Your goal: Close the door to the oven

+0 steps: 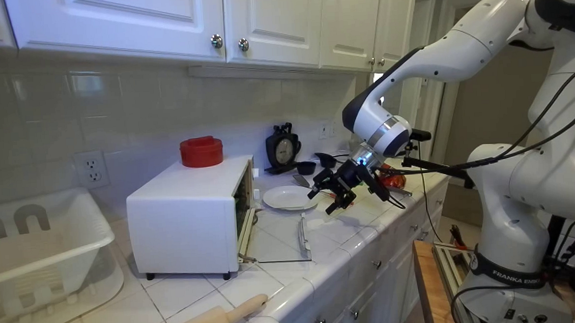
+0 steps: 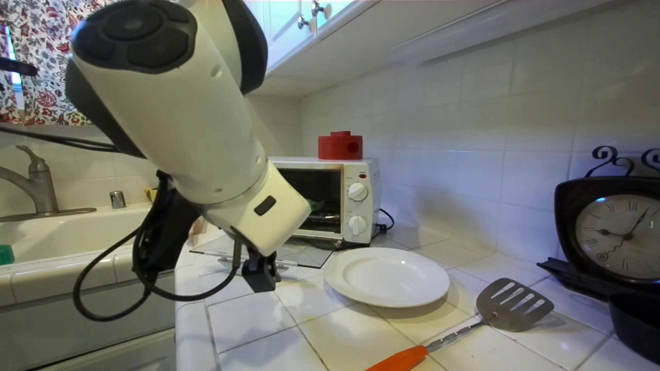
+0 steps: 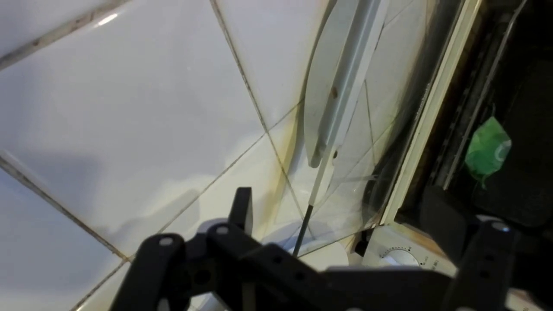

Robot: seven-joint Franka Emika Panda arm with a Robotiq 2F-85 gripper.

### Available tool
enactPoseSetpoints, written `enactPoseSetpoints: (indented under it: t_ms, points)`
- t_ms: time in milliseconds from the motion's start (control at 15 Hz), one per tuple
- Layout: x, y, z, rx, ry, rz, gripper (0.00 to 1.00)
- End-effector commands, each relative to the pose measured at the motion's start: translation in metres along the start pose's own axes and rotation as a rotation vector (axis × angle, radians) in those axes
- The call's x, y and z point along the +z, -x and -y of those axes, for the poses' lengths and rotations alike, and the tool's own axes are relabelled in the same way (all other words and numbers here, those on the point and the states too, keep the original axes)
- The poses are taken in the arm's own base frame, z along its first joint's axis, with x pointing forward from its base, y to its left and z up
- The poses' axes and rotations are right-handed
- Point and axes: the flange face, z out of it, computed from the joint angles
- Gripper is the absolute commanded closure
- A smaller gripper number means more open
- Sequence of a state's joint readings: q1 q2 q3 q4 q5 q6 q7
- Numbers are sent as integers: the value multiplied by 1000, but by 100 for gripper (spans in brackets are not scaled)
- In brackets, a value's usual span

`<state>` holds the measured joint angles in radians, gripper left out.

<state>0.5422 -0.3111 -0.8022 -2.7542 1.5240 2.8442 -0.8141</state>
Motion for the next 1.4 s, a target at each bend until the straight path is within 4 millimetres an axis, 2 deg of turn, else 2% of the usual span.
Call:
enactPoseSetpoints:
  t_ms: [0, 333, 800, 1133, 1200, 1333]
  points:
    - [0, 0, 0, 0, 1, 0, 0]
    - [5, -13, 2, 8, -29, -10, 0]
    - [18, -27, -8, 33, -81, 7, 0]
    - [34, -31, -13, 8, -140, 36, 0]
    - [43, -28, -20, 22, -148, 60, 0]
    - [51, -29, -20, 12, -175, 67, 0]
